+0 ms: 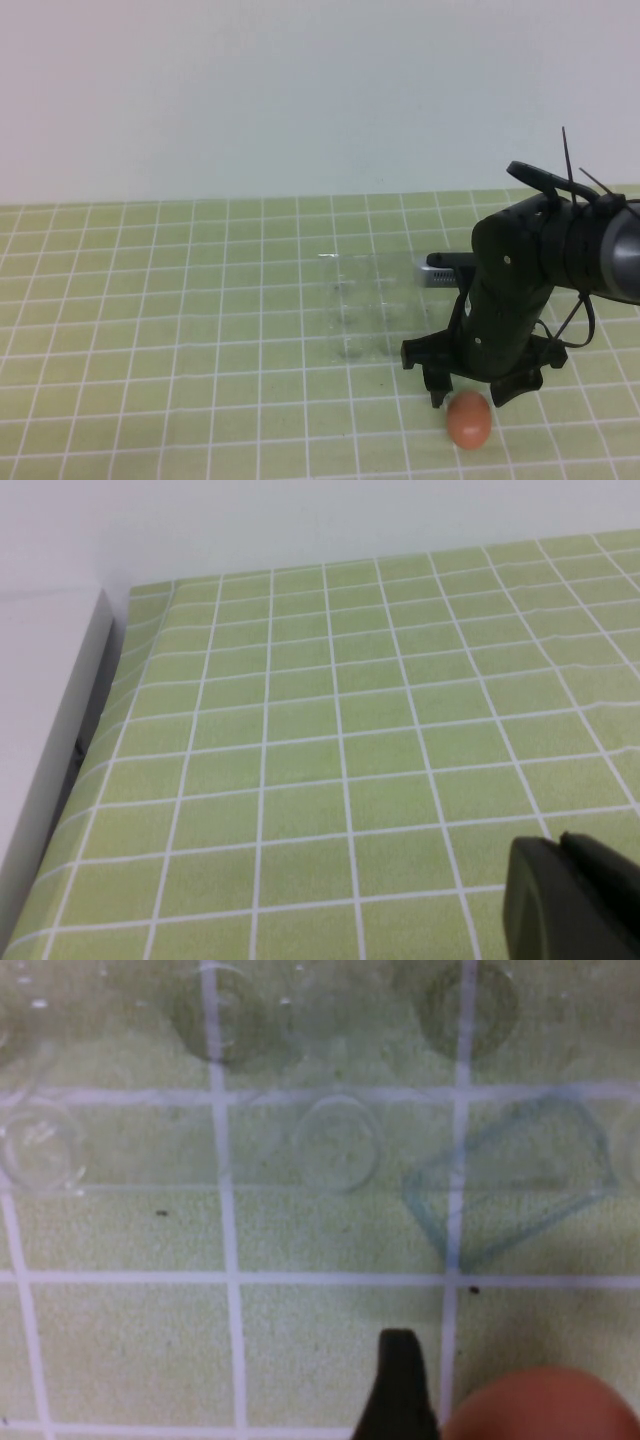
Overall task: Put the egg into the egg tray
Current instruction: Pick up the egg, then place the egg in the egg tray
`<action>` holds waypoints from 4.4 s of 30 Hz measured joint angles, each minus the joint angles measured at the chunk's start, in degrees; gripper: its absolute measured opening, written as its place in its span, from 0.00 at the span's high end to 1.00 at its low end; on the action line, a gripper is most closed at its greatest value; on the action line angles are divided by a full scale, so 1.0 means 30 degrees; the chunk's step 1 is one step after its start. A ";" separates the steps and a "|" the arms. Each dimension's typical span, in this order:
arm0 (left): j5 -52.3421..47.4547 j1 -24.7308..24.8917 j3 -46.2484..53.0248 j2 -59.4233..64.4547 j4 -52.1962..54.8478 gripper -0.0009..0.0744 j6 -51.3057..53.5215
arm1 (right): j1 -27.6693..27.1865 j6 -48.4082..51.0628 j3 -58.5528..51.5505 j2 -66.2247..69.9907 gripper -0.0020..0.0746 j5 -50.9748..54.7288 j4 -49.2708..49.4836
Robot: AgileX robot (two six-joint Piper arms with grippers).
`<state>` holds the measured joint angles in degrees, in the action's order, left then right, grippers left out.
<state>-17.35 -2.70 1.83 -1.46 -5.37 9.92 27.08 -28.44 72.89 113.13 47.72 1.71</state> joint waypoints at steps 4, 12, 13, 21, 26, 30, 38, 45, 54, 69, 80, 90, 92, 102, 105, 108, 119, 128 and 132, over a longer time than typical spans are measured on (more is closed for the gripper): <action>0.0000 0.0000 0.0000 0.0000 0.0000 0.99 0.0000 | 0.0000 0.0073 0.0008 0.0119 0.29 -0.0009 0.0000; 0.0000 0.0000 0.0000 0.0000 0.0000 0.99 0.0000 | 0.0000 0.0218 0.0008 0.0119 0.42 0.0585 0.0029; 0.0000 0.0000 0.0000 0.0000 0.0000 0.99 0.0000 | 0.0000 0.0309 0.0008 0.0119 0.44 0.0627 0.0029; -0.0310 -0.0015 -0.0610 0.0488 0.0027 0.99 0.0003 | 0.0000 0.0571 0.0041 0.0119 0.49 0.0660 0.0029; -0.0310 -0.0015 -0.0610 0.0488 0.0027 0.99 0.0003 | 0.0049 0.0939 0.0041 0.0119 0.49 0.0660 0.0029; -0.0310 -0.0015 -0.0610 0.0488 0.0027 0.99 0.0003 | 0.0224 0.1152 0.0041 -0.0446 0.49 0.0539 0.0041; -0.0310 -0.0015 -0.0610 0.0488 0.0027 0.99 0.0003 | 0.0845 0.1740 0.0041 -0.4903 0.49 -0.2561 0.0111; -0.0310 -0.0015 -0.0610 0.0488 0.0027 0.99 0.0003 | 0.2008 0.2769 -0.0572 -0.6687 0.49 -0.8606 -0.0297; -0.0310 -0.0015 -0.0610 0.0488 0.0027 0.99 0.0003 | 0.3889 1.4903 -0.5813 -0.6448 0.49 -2.0273 0.6815; -0.0310 -0.0015 -0.0610 0.0488 0.0027 0.99 0.0003 | 0.4558 1.6769 -0.8320 -0.3599 0.49 -2.8050 1.0557; -0.0310 -0.0015 -0.0610 0.0488 0.0027 0.99 0.0003 | 0.4572 1.4913 -0.8320 -0.1441 0.49 -2.8880 1.1191; -0.0310 -0.0015 -0.0610 0.0488 0.0027 0.99 0.0003 | 0.4572 1.4913 -0.8352 -0.1441 0.49 -2.9207 1.2080; -0.0310 -0.0015 -0.0610 0.0488 0.0027 0.99 0.0003 | 0.4572 1.5212 -0.8358 -0.1441 0.49 -2.9207 1.2091; -0.0310 -0.0015 -0.0610 0.0488 0.0027 0.99 0.0003 | 0.4572 1.7572 -0.8422 -0.0875 0.49 -2.9238 1.2248; -0.0310 -0.0015 -0.0610 0.0488 0.0027 0.99 0.0003 | 0.4572 1.7708 -0.8422 -0.0531 0.49 -2.9238 1.2303; -0.0310 -0.0015 -0.0610 0.0488 0.0027 0.99 0.0003 | 0.4572 1.7743 -0.8422 -0.0197 0.49 -2.9539 1.2348; -0.0310 -0.0015 -0.0610 0.0488 0.0027 0.99 0.0003 | 0.4572 1.7443 -0.8422 0.0421 0.50 -3.0130 1.2182; -0.0310 -0.0015 -0.0610 0.0488 0.0027 0.99 0.0003 | 0.4572 1.7426 -0.8422 0.0487 0.50 -3.0217 1.2092; -0.0310 -0.0015 -0.0610 0.0488 0.0027 0.99 0.0003 | 0.4572 1.7426 -0.8353 0.0487 0.50 -2.9945 1.2092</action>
<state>-18.28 -2.75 0.00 0.00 -5.29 9.93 40.80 23.84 47.84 114.59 -42.11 37.99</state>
